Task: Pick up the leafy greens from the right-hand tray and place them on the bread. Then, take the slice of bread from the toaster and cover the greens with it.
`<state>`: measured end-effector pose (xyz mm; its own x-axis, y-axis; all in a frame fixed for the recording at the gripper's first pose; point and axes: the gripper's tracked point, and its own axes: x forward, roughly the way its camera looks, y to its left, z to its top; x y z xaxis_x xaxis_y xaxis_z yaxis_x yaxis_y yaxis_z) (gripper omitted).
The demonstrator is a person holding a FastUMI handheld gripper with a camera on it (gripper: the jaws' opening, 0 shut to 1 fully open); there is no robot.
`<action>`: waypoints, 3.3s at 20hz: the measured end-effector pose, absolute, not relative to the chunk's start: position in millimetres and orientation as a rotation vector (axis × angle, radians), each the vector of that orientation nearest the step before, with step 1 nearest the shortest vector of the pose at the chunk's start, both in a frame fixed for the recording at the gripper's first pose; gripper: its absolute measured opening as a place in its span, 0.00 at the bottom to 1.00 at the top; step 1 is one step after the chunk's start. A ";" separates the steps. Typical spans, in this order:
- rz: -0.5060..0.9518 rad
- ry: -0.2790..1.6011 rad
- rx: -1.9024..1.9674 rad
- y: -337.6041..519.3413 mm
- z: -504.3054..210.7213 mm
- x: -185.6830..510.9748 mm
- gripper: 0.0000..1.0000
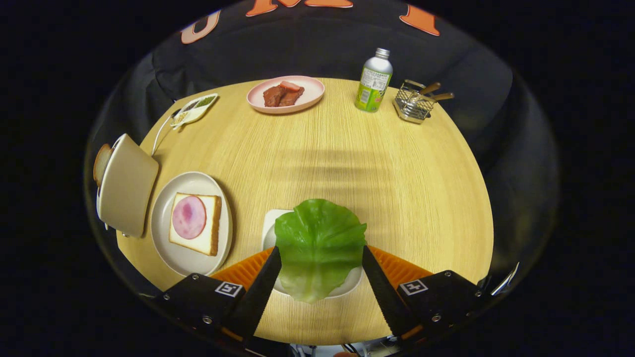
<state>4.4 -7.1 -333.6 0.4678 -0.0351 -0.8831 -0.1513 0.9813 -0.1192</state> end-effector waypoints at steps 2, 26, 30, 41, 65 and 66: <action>0.076 1.117 -0.206 -8.2 -343.8 4.5 0.99; 0.119 1.280 -0.202 -4.4 -388.7 5.6 0.56; 0.105 1.276 -0.195 -5.8 -388.1 5.5 0.22; 0.111 1.185 -0.155 11.0 -339.2 15.7 0.08; 0.336 1.145 -0.188 162.4 -313.6 5.4 0.08; 0.343 1.147 -0.189 166.3 -313.7 3.9 0.08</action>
<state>3.9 166.3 -313.7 0.3671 0.1696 -0.9146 -0.3612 0.9321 0.0278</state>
